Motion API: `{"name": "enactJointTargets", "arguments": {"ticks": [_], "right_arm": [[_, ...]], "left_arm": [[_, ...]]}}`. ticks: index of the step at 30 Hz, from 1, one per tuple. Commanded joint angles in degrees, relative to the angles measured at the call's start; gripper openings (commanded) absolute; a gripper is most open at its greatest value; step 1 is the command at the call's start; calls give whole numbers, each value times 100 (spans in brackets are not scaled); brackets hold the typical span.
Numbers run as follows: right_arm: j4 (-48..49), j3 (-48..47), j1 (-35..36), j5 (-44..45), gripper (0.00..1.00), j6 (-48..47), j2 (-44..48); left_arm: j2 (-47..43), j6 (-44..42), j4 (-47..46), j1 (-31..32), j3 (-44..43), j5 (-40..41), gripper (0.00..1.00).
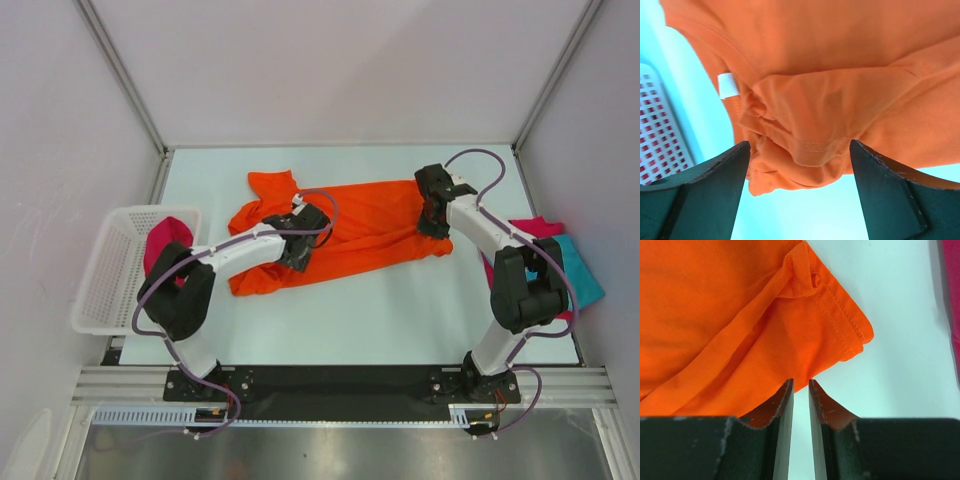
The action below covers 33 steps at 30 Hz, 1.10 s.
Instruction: Fold and stack the t-shirts
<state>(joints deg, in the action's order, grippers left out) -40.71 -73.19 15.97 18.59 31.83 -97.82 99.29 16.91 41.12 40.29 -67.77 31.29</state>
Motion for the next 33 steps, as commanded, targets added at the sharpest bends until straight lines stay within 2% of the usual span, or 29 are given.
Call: {"name": "enactJointTargets", "arguments": {"ticks": [1,13,17,25,27,28,29,30,31,32,33], "right_arm": [[142,-38,64,22,23,-37,114],[142,-29,64,57,22,-63,140],[160,-11,73,40,22,-54,123],[168,6,47,40,21,-81,149],[177,24,38,40,21,-81,167],[177,33,29,40,21,-90,167],[177,33,29,40,21,-90,184],[177,41,12,48,21,-98,184],[177,50,12,40,21,-99,193],[177,50,12,48,21,-107,202],[177,59,3,48,21,-99,211]], "left_arm": [[-147,-82,-280,154,246,676,86],[284,-504,-710,910,457,1581,85],[232,-566,-843,1103,493,1582,85],[390,-566,-974,1103,598,1512,85],[390,-530,-1150,1103,712,1442,82],[390,-530,-1203,1103,747,1415,78],[372,-530,-1308,1103,834,1389,66],[381,-539,-1343,1103,861,1380,49],[398,-478,-1353,1103,879,1450,20],[425,-443,-1274,1103,827,1485,6],[495,-451,-1247,1103,800,1503,6]]}}
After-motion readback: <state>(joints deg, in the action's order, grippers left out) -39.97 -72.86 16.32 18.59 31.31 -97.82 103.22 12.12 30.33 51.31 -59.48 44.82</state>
